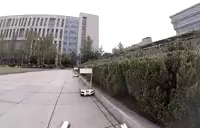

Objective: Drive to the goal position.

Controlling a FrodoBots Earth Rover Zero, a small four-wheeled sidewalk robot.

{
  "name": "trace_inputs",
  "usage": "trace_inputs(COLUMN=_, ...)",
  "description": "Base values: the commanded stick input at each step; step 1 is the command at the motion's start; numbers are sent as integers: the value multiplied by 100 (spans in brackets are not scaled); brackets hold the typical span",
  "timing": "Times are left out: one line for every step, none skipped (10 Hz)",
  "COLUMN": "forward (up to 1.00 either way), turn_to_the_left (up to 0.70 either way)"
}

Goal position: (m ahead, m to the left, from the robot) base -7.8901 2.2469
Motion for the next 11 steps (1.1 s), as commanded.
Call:
trace_inputs(forward=0, turn_to_the_left=0)
trace_inputs(forward=0, turn_to_the_left=0)
trace_inputs(forward=0, turn_to_the_left=0)
trace_inputs(forward=0, turn_to_the_left=0)
trace_inputs(forward=3, turn_to_the_left=0)
trace_inputs(forward=4, turn_to_the_left=0)
trace_inputs(forward=4, turn_to_the_left=0)
trace_inputs(forward=4, turn_to_the_left=0)
trace_inputs(forward=1, turn_to_the_left=0)
trace_inputs(forward=0, turn_to_the_left=0)
trace_inputs(forward=0, turn_to_the_left=0)
